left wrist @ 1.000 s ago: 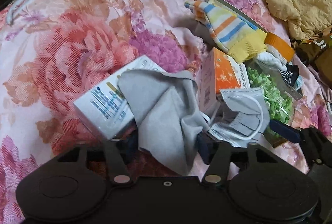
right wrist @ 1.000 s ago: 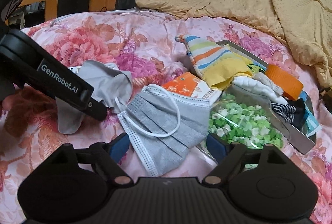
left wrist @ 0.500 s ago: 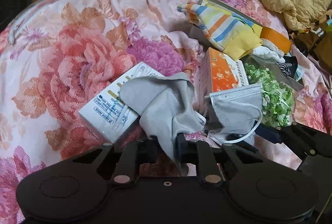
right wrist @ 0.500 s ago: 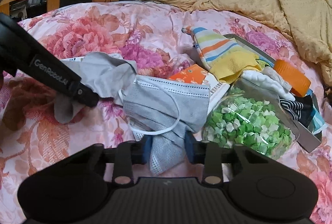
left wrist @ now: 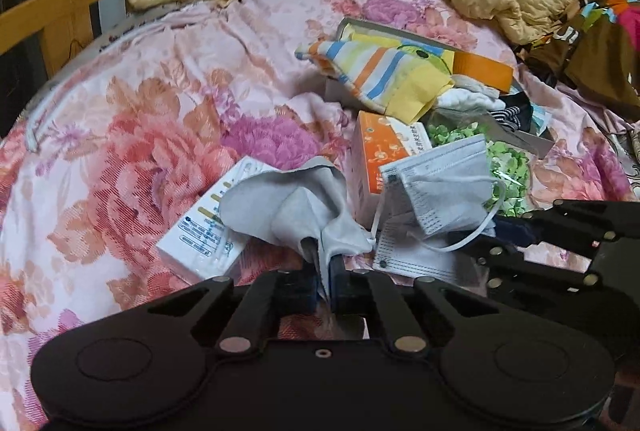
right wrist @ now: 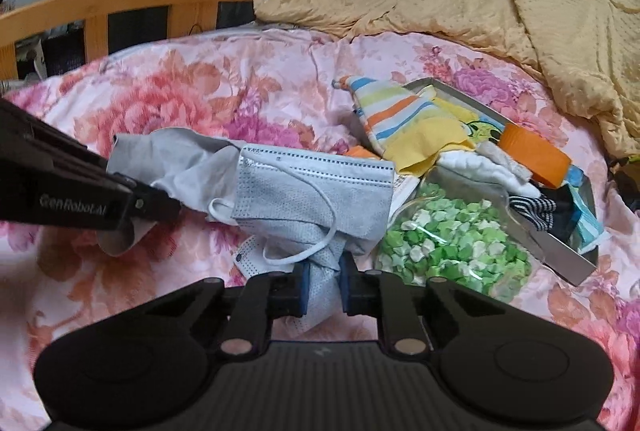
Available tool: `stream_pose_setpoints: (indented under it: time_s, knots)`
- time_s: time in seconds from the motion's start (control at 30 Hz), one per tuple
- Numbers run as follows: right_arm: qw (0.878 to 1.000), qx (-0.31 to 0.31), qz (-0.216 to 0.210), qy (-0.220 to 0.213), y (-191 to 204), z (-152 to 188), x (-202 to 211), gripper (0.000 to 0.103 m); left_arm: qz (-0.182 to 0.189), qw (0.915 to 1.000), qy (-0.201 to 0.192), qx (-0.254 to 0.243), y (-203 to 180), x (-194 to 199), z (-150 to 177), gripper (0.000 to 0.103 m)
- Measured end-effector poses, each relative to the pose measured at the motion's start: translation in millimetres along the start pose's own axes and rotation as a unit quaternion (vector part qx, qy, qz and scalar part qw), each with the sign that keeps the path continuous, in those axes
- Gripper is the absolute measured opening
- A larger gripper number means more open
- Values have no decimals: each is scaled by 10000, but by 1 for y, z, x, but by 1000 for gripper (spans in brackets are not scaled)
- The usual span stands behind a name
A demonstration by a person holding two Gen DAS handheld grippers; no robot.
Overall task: Organize soft objects
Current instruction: 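Lift and carry the grey cloth and grey face mask over the tray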
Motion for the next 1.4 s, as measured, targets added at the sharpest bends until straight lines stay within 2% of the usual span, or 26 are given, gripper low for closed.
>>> stream_pose_setpoints:
  time_s: [0.17, 0.4, 0.67, 0.83, 1.17, 1.4]
  knots:
    - [9996, -243, 32, -157, -8, -6, 19, 17, 6, 9998, -178, -72, -3, 14, 0, 5]
    - [9976, -509, 161, -448, -18, -14, 54, 17, 263, 9973, -662, -151, -15, 41, -3, 5]
    - [9920, -805, 335, -915, -32, -21, 98, 17, 632, 9870, -1428, -372, -32, 69, -9, 5]
    - [9872, -994, 404, -1178, -42, -26, 107, 17, 731, 9803, -1766, -506, -40, 78, -12, 5]
    - [9776, -1358, 620, -1486, -63, -31, 112, 17, 558, 9812, -1763, -555, -41, 76, -13, 5]
    - [9758, -1413, 653, -1538, -63, -32, 110, 17, 547, 9797, -1843, -562, -41, 75, -16, 5]
Point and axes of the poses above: each gripper's, at about its wrist camera, not at the fingertips, and x roughly against the way its jaws point, y to its left, z to its underside, the point moved 6 cm from there along -x, roughly the way its jaws point, and after that the axes turned 1 degree about z, right-handed, at the moved point
